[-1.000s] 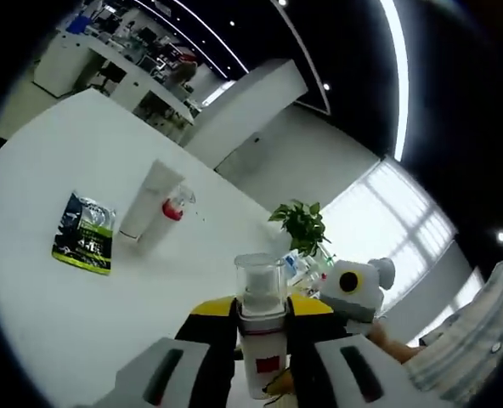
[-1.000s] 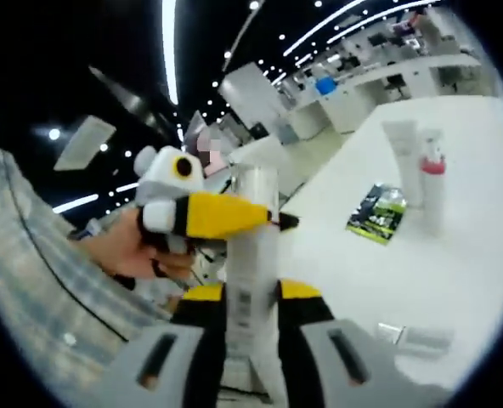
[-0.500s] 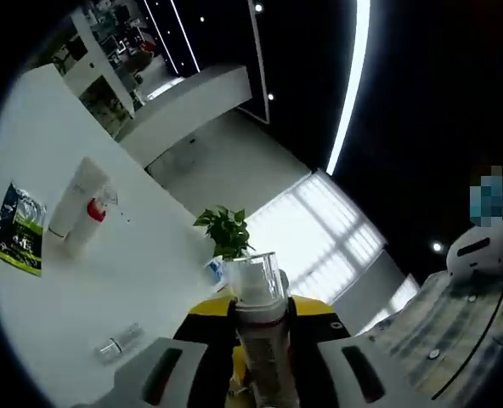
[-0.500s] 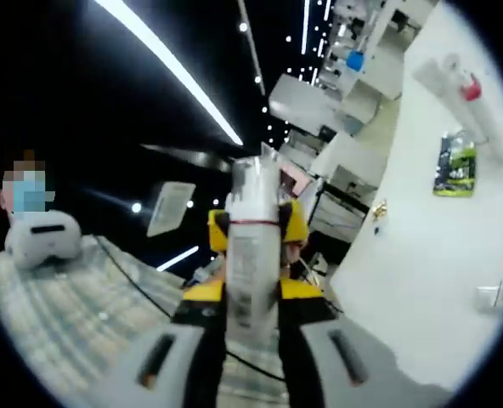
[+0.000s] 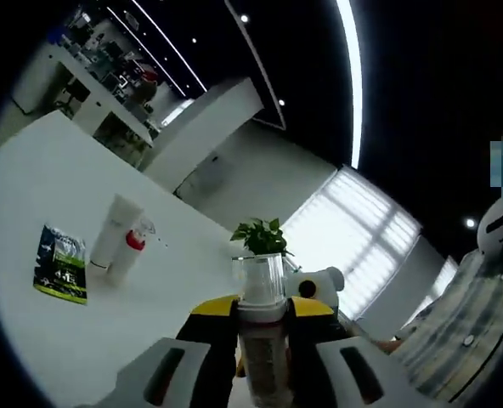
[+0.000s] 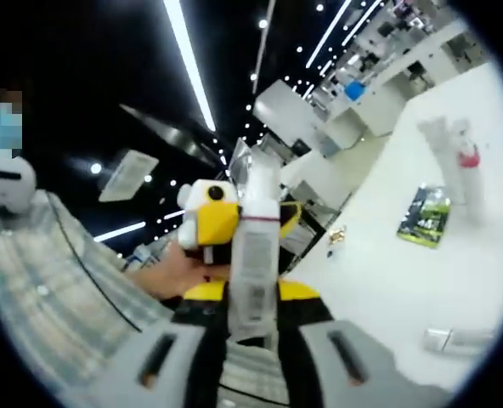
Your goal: Arrange the skincare products in the storage area until every visible bottle or jar stands upright without overlapping.
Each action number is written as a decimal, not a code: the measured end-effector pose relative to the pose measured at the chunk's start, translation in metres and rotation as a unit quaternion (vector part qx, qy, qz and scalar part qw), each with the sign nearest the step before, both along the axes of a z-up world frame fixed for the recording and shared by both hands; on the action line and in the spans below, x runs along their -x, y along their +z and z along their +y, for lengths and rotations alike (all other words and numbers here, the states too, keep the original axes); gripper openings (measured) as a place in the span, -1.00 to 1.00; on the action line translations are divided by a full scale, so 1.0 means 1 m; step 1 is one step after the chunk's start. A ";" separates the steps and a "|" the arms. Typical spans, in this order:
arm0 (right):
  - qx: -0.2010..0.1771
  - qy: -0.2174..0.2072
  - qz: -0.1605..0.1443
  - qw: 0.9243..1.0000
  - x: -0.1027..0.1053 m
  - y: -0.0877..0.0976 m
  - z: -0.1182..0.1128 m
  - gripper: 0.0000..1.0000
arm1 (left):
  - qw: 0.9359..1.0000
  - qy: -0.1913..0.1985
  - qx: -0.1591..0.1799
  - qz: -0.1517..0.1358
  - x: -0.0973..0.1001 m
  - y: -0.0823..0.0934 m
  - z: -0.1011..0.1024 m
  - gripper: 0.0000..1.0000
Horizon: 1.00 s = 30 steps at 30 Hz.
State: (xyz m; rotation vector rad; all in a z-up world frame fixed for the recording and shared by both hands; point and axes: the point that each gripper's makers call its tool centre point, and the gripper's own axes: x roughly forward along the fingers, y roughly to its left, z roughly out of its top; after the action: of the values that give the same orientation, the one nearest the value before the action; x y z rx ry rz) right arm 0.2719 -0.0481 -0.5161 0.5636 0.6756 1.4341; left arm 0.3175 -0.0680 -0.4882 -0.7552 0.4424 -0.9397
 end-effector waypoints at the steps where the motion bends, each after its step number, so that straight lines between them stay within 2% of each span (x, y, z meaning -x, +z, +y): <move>1: 0.004 0.004 0.000 1.000 0.003 -0.002 0.002 -0.61 | 1.000 0.003 0.003 -0.002 -0.001 0.001 0.002 -0.56; 4: 0.006 0.001 -0.008 1.000 0.004 -0.001 0.003 -0.62 | 1.000 0.006 0.005 -0.002 -0.002 0.004 0.006 -0.56; 6: 0.003 0.005 0.000 1.000 0.006 0.000 0.002 -0.63 | 1.000 0.000 0.007 -0.005 0.000 0.006 0.005 -0.55; 9: -0.002 0.009 -0.002 1.000 0.008 0.002 -0.001 -0.65 | 0.999 -0.011 0.006 -0.030 0.006 0.011 0.002 -0.53; 12: -0.027 0.018 0.008 0.999 0.014 0.008 -0.004 -0.66 | 0.999 -0.031 0.020 -0.036 0.013 0.016 -0.001 -0.53; 14: -0.041 0.015 0.014 0.999 0.014 0.013 -0.005 -0.66 | 0.997 -0.063 0.011 -0.030 0.023 0.011 -0.005 -0.50; 16: -0.049 0.011 0.016 0.999 0.014 0.016 -0.007 -0.66 | 0.997 -0.068 -0.006 -0.030 0.026 0.004 -0.010 -0.41; 18: -0.052 0.011 0.013 0.999 0.014 0.019 -0.007 -0.66 | 0.997 -0.078 -0.004 -0.024 0.032 0.001 -0.013 -0.40; 20: -0.054 0.012 0.012 0.998 0.014 0.020 -0.007 -0.66 | 0.996 -0.082 0.010 -0.019 0.035 0.003 -0.015 -0.46; 22: -0.053 0.013 0.010 0.998 0.016 0.019 -0.008 -0.65 | 0.996 -0.088 0.023 -0.019 0.039 0.004 -0.017 -0.52; 26: -0.043 0.017 0.005 0.999 0.019 0.015 -0.009 -0.63 | 0.996 -0.087 0.019 -0.014 0.042 0.000 -0.018 -0.54; 29: -0.026 0.006 -0.015 1.000 0.017 0.011 -0.010 -0.61 | 0.996 -0.084 0.002 -0.024 0.042 -0.003 -0.020 -0.56; 30: -0.019 -0.002 -0.023 1.000 0.014 0.011 -0.012 -0.55 | 0.997 -0.072 -0.015 -0.032 0.037 -0.007 -0.018 -0.56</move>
State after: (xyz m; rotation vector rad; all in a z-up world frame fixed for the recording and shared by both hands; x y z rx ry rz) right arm 0.2579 -0.0599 -0.5053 0.5606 0.6108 1.4539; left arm 0.2803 -0.0864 -0.4950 -0.6713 0.4581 -1.0868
